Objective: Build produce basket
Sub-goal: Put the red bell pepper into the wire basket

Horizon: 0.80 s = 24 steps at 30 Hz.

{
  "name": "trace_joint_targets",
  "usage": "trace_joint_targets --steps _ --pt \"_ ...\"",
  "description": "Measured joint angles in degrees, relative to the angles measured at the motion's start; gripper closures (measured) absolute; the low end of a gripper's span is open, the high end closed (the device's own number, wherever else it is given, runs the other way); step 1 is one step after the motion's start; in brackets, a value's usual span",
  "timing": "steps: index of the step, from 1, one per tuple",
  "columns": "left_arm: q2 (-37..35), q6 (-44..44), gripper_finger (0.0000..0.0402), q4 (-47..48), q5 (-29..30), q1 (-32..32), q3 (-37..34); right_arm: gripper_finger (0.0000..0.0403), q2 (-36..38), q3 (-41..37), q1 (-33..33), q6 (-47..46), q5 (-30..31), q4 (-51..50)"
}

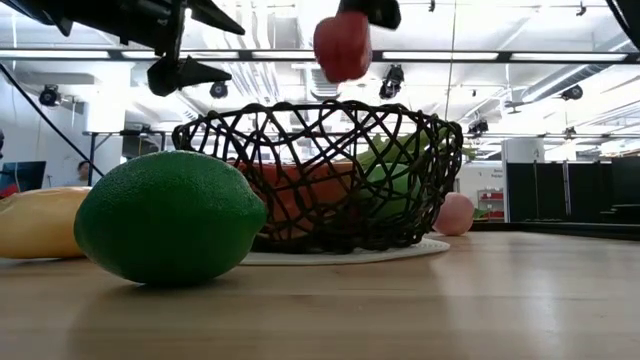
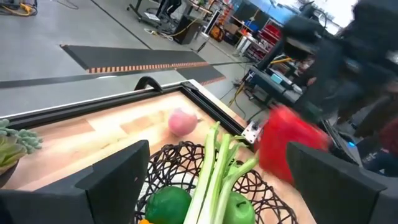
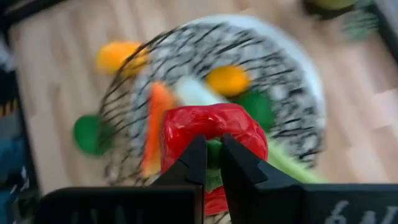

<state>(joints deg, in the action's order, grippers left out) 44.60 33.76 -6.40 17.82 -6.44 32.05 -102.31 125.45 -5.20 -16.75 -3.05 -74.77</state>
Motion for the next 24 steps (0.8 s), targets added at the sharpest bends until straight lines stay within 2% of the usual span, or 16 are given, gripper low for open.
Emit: trace_joint_targets --steps 5,11,18,24 --pt "-0.1 -0.1 0.0041 0.0 -4.0 0.0 0.0 0.0384 -1.4 -1.1 7.9 -4.8 0.8 -0.4" --pt "0.2 -2.6 0.0041 0.2 -11.5 0.0 0.0 0.0384 -2.0 -7.4 14.2 -12.6 7.4 -0.4" --pt "0.5 -3.0 0.0041 0.0 -16.4 0.0 0.0 0.0384 -2.0 -17.7 16.1 -24.2 14.1 1.3" --pt "0.5 -3.2 0.0041 0.0 -19.1 0.0 0.0 0.0384 -2.0 -24.9 16.1 -30.0 14.8 7.3"
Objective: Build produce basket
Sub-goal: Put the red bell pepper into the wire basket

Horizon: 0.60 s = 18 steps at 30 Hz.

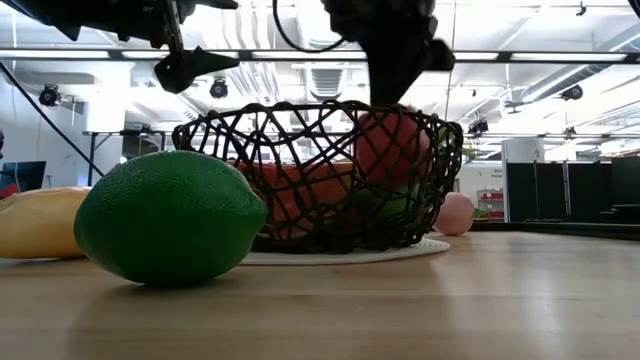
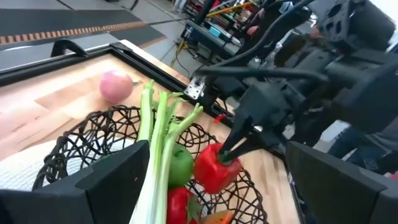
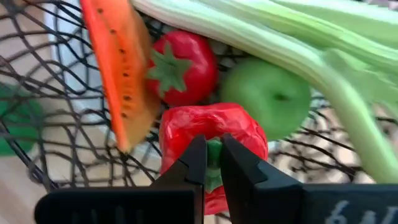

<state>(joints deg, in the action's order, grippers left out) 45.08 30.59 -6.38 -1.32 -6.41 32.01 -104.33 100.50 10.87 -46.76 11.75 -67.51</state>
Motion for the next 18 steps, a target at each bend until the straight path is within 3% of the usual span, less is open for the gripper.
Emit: trace_joint_targets --steps 18 --pt "-0.1 -1.6 0.0041 0.0 -1.3 0.0 0.0 0.0374 -0.1 -10.4 0.0 -5.1 -1.1 13.4"
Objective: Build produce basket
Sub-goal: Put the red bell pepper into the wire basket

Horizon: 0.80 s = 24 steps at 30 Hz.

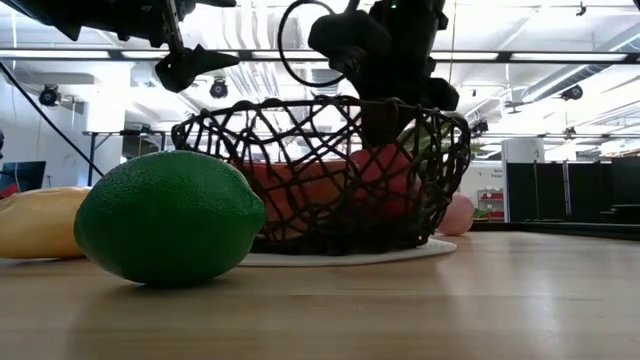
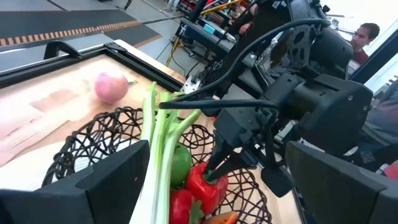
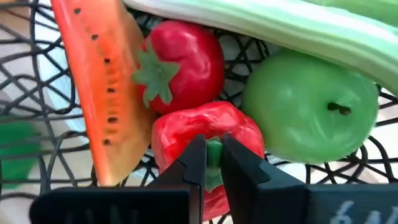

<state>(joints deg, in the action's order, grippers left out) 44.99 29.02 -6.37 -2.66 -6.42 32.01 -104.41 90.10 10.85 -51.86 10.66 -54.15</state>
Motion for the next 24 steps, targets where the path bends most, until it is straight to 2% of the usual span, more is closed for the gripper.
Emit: trace_joint_targets --steps 14,17,24 --pt "0.0 -0.1 0.0041 0.0 -0.4 0.0 0.1 0.0372 -1.2 0.8 -0.4 -4.7 -0.1 -0.1" --pt "0.0 -2.6 0.0041 0.0 -0.5 0.0 0.1 0.0371 -1.1 1.3 -0.3 -5.0 -0.6 -0.1" --pt "0.0 -4.4 0.0041 0.2 -2.7 0.0 0.1 0.0331 -1.0 1.3 -0.4 -6.1 -1.8 -0.9"
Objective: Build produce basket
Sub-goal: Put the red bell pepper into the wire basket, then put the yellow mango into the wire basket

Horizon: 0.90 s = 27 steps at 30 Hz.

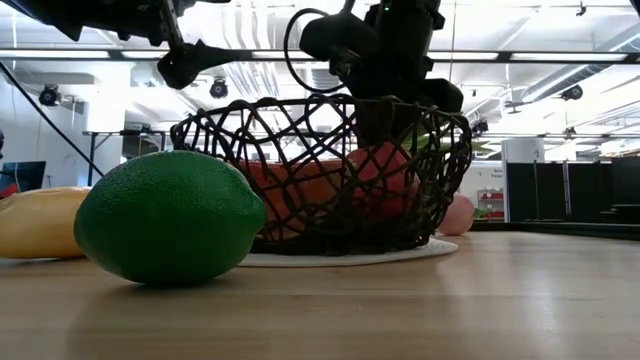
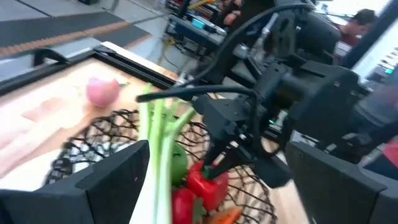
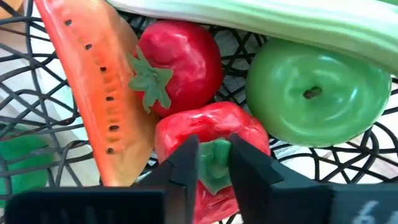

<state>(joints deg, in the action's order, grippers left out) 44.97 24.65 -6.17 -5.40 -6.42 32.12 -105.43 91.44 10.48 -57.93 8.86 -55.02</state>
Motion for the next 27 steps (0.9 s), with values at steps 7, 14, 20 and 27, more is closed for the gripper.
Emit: trace_joint_targets --steps 7,14,20,27 --pt "-1.4 0.4 0.0041 7.6 -2.1 0.0 0.3 0.0241 1.0 0.0 0.0 -0.2 -1.4 -0.2" --pt "-1.8 0.5 0.0041 27.7 -1.5 0.0 5.3 0.0180 4.1 0.1 0.0 1.3 -3.5 -0.2" --pt "-0.9 7.0 0.0041 40.9 -1.3 0.1 7.0 0.0171 8.4 0.1 0.0 7.4 -3.0 -0.3" --pt "-0.8 23.1 0.0041 52.1 -0.9 3.4 7.0 0.0181 15.6 0.1 0.0 13.8 9.6 0.3"
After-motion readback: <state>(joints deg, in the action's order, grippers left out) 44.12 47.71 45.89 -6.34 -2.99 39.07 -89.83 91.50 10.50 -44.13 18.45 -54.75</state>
